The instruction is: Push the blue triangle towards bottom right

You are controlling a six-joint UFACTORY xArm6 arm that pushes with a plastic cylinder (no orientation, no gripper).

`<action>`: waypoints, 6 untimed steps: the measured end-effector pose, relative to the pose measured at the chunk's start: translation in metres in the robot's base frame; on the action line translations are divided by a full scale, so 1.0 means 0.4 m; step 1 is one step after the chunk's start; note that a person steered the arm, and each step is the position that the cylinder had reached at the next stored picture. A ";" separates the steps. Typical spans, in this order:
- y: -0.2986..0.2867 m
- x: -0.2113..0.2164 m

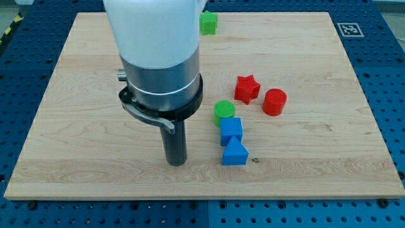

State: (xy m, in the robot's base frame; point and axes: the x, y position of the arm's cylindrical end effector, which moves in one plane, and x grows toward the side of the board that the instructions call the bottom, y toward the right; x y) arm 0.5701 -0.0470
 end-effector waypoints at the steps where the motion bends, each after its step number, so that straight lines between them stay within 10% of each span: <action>1: 0.000 0.000; 6: 0.125 -0.024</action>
